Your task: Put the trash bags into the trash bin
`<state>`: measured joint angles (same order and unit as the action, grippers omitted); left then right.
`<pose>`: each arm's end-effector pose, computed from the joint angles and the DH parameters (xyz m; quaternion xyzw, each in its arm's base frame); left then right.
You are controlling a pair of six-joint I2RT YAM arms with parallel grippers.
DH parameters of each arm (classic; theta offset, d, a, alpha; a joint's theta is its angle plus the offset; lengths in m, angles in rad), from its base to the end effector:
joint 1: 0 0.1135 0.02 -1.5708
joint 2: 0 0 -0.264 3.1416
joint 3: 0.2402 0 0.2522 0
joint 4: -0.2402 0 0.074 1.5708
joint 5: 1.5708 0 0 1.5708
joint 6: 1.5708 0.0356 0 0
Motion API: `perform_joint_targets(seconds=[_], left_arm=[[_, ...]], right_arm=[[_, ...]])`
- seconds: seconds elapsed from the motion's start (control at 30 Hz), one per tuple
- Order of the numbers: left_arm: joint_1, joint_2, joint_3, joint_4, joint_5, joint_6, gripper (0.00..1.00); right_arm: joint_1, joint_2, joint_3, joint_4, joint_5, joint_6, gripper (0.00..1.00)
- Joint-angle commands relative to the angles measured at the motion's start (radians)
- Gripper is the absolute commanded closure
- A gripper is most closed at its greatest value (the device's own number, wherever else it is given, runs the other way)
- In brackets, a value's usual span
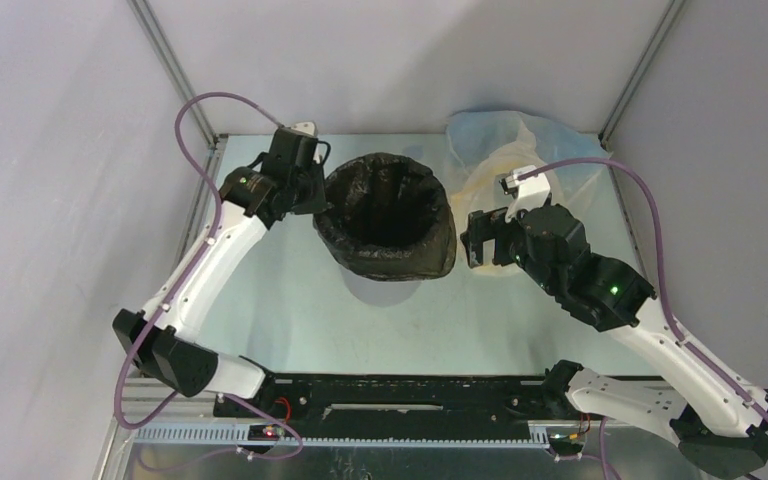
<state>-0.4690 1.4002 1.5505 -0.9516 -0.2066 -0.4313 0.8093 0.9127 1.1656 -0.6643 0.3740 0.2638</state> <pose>0.2567 -0.1219 0.3915 -0.0213 0.9225 -0.0764 0.3777 0.1328 0.1205 0.3989 -0.1234 0.8191 0.1414 0.5421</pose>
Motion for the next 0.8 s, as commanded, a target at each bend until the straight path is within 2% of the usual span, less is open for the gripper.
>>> perform_joint_targets(seconds=[0.0, 0.17, 0.5, 0.6, 0.77], left_arm=[[0.051, -0.004, 0.067, 0.047, -0.005, 0.014, 1.00], [0.129, -0.006, 0.062, 0.099, 0.028, -0.006, 1.00], [0.215, 0.066, 0.104, 0.177, 0.071, -0.030, 1.00], [0.255, 0.095, 0.130, 0.177, 0.122, -0.039, 1.00], [0.257, 0.123, 0.116, 0.232, 0.257, -0.077, 1.00]], right_arm=[[-0.002, -0.014, 0.000, 0.001, 0.016, 0.022, 0.00], [-0.008, -0.038, -0.035, 0.008, 0.084, 0.059, 0.00], [-0.068, -0.081, -0.125, 0.068, 0.026, 0.098, 0.00], [-0.074, -0.077, -0.126, 0.062, 0.023, 0.098, 0.00], [-0.089, -0.082, -0.151, 0.088, 0.017, 0.098, 0.00]])
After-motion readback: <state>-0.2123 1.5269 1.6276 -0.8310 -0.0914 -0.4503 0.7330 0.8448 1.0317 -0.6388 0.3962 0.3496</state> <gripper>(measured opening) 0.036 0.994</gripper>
